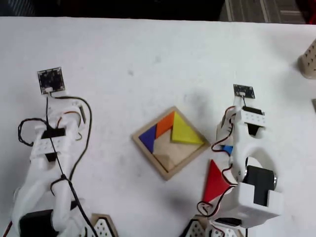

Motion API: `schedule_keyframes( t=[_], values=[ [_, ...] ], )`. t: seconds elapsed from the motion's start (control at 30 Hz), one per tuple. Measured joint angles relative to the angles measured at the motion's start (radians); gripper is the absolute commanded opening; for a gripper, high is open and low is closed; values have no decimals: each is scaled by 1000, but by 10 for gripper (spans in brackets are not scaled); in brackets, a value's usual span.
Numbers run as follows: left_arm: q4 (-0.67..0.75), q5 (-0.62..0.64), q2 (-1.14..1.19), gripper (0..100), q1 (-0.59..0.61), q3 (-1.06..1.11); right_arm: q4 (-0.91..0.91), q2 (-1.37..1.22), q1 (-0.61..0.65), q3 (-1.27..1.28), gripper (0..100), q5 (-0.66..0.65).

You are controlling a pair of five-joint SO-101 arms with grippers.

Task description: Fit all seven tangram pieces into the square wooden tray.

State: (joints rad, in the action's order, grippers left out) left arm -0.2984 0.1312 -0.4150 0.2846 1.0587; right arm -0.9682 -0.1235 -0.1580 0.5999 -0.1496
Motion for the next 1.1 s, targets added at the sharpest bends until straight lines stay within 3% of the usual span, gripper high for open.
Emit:
schedule_keyframes(
  t=[0.13, 0.3, 0.53, 0.87, 1.1],
  values=[
    [0, -5, 37, 23, -61, 31, 0, 0, 0, 5, 117, -6],
    [0, -5, 69, 24, -80, 31, 0, 21, 6, 35, 228, -130],
    [0, -5, 72, 24, -81, 31, 68, 129, 15, 160, 162, -164],
    [0, -5, 72, 24, -81, 31, 115, 173, 5, 215, 163, -166],
    [5, -5, 72, 24, -89, 31, 107, 199, 14, 236, 262, -169]
  ],
)
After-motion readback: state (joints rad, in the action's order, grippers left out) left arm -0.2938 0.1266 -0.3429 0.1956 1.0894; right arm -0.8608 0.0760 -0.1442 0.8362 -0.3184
